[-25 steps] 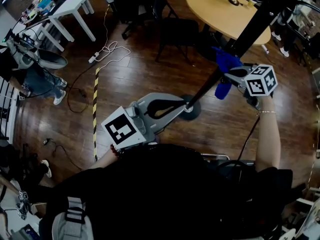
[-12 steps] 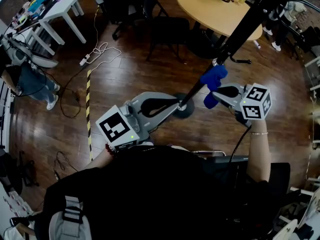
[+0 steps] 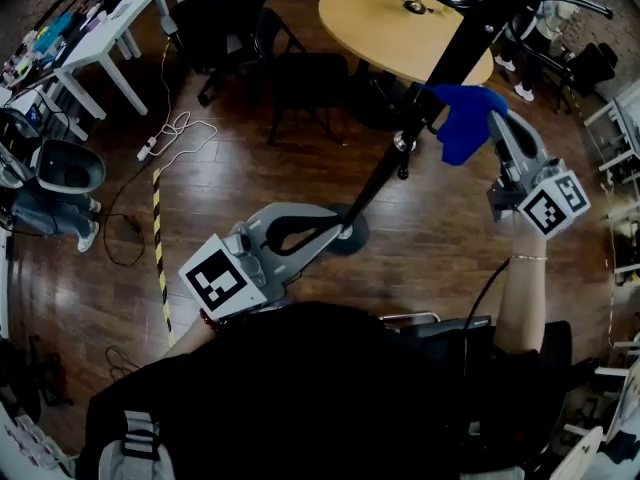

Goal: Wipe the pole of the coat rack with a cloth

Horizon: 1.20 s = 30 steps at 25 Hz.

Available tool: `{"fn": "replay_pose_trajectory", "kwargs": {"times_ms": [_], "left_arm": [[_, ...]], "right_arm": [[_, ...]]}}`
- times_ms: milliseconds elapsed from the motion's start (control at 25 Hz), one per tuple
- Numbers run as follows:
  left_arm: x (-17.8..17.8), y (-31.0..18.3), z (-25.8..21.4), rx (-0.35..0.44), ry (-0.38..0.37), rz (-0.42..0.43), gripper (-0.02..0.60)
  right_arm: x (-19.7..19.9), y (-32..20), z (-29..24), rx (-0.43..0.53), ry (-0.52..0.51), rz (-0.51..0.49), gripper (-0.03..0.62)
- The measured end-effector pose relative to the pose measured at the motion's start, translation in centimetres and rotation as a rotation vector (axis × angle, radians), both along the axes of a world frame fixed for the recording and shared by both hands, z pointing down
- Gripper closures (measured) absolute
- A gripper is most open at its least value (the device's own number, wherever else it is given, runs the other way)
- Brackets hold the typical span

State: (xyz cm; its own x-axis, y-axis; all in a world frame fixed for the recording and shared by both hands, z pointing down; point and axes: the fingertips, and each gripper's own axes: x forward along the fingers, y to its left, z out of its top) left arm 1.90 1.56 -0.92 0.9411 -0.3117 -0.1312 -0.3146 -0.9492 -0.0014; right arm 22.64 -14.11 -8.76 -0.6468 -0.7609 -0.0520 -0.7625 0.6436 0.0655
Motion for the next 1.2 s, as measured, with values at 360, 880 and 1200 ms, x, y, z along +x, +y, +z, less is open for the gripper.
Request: {"fn": "replay_pose_trajectory", "kwargs": {"times_ms": [360,880,1200], "left_arm": [[-4.3,-1.0,0.5,-0.012,-0.006,-0.17,0.588],[-1.8,-3.1,0.9,-0.026,-0.008,-0.107,0.588],[-1.2,-2.6,1.4,-0.053,-0.006,-0.092,0.588]], "right_arm": [[0.0,-7.4,-2.1,0.137,-0.147,0.052,0.574],[0.5,-9.3,7.0,0.076,0.005,0.278,0.574],[2.0,-11.0,18.3,-0.227,0.272,0.369,0.577]]}}
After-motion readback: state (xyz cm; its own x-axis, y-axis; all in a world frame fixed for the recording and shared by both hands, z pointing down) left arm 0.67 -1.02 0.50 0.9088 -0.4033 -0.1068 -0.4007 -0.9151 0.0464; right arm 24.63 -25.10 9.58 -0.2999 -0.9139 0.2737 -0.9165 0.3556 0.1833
